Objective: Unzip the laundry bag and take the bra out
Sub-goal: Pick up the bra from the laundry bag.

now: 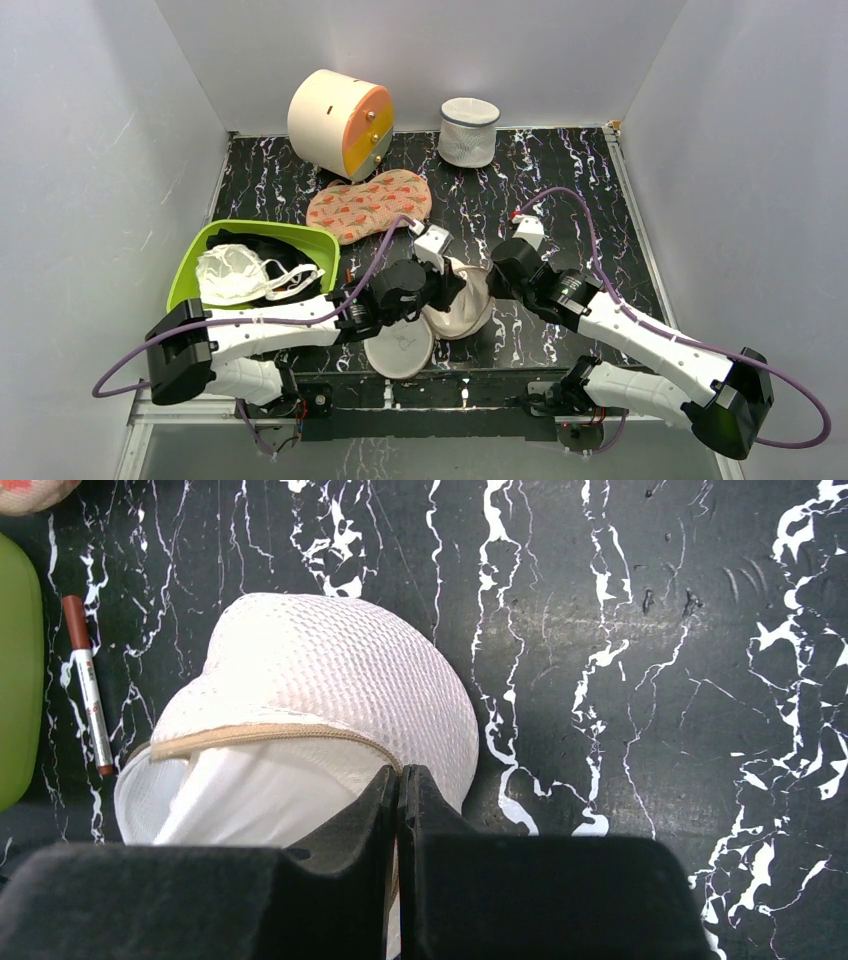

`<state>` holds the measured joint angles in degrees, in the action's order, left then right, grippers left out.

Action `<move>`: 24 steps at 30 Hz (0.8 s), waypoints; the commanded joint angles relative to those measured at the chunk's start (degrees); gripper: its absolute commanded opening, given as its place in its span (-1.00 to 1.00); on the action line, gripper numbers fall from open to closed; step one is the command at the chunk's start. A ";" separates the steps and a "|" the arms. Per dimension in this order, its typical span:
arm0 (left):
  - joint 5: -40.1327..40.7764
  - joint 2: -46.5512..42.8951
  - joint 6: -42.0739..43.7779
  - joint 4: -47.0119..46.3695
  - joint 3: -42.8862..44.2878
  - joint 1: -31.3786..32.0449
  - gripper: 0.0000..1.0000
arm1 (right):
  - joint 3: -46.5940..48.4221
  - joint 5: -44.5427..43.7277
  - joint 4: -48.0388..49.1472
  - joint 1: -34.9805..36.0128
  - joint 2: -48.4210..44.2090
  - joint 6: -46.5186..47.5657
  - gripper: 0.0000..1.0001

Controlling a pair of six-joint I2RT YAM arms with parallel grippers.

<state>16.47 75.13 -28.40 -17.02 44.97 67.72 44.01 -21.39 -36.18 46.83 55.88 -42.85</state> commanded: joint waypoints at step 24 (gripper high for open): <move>4.89 -7.28 13.84 16.46 24.81 -0.20 -1.00 | -0.35 -7.19 -0.49 0.10 -2.89 -2.76 -1.00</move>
<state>20.36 67.53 -12.84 0.40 68.49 67.72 43.29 -26.28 -35.86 46.87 54.30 -45.56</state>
